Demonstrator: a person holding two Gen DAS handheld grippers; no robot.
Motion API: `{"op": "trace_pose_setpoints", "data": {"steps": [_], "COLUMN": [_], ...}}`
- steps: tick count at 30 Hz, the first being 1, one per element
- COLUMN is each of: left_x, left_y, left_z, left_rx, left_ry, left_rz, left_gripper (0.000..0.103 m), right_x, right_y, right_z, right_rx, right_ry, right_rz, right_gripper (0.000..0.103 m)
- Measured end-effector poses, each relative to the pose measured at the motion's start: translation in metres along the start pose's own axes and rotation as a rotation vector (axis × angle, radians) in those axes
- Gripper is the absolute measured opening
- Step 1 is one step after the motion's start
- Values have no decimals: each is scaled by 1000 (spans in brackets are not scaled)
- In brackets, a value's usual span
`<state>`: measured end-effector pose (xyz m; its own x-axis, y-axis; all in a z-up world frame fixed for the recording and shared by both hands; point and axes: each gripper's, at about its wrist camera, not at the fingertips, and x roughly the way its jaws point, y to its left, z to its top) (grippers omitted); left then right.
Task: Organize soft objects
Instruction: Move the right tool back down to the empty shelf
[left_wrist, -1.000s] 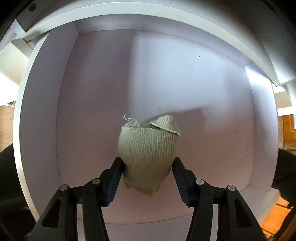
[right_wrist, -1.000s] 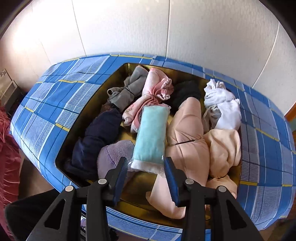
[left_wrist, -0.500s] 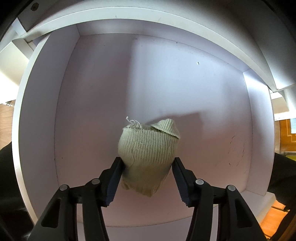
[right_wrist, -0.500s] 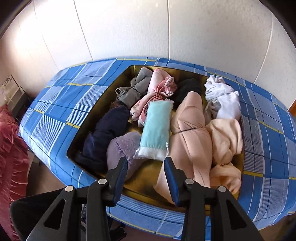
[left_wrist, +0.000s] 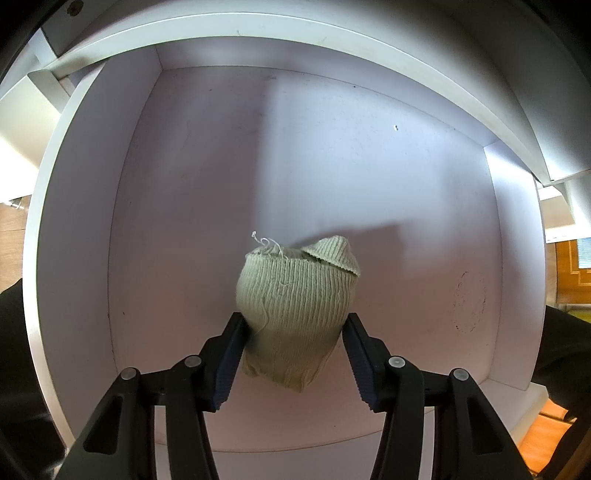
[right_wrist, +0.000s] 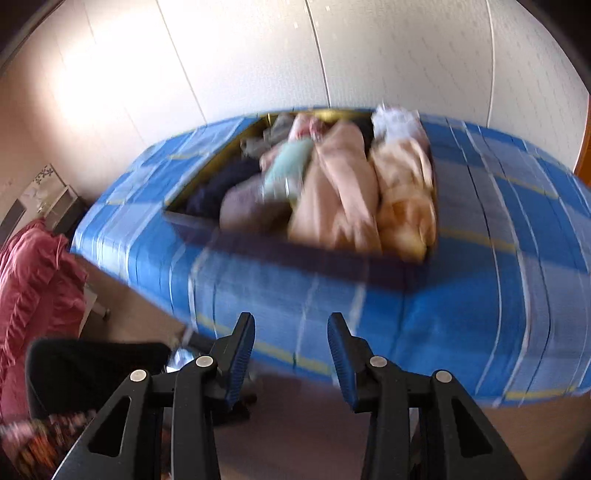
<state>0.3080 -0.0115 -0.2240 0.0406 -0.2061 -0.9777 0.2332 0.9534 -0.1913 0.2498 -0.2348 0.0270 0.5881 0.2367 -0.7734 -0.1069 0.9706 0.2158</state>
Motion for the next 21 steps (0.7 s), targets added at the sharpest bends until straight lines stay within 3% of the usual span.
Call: {"op": "trace_pose_setpoints", "data": {"steps": [4,11,15,21], "left_x": [4,-3,-12,-37], "left_y": [-12,-21,-26,-35], "left_z": [4,0,-3,-7], "left_rx": [4,13,24,50], "left_ry": [-5,-27,-38,-64], "left_rz": [3,12,15,1], "left_gripper": [52,50,50,50], "right_x": [23,97,129,152], "right_y": [-9,-30,-37,-43], "right_z": [-42,-100,-114,-124], "right_rx": [-12,76,130,161], "right_ry": [66,306,422,509], "right_rz": [-13,-27,-7,-20], "right_gripper": [41,41,41,41]}}
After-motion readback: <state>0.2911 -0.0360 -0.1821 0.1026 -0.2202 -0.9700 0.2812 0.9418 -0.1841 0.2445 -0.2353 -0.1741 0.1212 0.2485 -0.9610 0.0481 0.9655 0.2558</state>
